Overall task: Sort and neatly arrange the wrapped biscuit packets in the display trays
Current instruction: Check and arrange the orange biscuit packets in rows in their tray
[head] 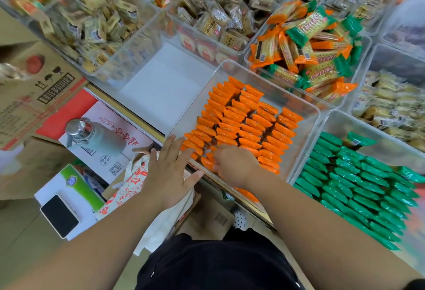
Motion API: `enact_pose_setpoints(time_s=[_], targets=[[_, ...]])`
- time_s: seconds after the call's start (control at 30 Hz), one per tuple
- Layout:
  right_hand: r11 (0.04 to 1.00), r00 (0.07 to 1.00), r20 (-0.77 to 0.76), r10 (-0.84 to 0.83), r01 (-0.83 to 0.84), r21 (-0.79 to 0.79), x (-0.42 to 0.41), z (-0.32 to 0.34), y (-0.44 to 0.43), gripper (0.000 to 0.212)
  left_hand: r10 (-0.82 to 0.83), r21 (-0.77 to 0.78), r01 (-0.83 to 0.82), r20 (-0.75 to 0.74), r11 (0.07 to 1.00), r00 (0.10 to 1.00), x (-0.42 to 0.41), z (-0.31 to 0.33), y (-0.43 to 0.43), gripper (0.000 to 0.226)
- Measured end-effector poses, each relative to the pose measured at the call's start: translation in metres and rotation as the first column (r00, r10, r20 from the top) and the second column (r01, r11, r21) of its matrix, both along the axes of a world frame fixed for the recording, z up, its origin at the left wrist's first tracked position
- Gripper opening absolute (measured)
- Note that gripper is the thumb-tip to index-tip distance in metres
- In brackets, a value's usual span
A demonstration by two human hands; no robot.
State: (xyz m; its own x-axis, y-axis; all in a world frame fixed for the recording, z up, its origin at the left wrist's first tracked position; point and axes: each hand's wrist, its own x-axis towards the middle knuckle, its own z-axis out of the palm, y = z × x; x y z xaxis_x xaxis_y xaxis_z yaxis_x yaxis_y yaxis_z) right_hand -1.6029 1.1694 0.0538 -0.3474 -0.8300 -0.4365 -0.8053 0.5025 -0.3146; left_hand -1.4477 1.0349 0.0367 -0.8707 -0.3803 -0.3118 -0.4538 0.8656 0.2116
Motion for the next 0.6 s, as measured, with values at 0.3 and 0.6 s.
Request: enact_pose_setpoints(time_s=[0.3,0.6], targets=[[0.906,0.895,0.371,-0.247,0.349,-0.239,-0.013,0.043,0.030,0.013,0.149,0.243,-0.135,-0.042,0.961,0.988,-0.004,0.035,0.010,0.079],[0.504,0.459,0.824,-0.331,0.825,-0.257,0.033,0.113,0.086,0.018,0.706,0.902,-0.344,0.063,0.262,0.705,0.006,0.116,0.046,0.027]])
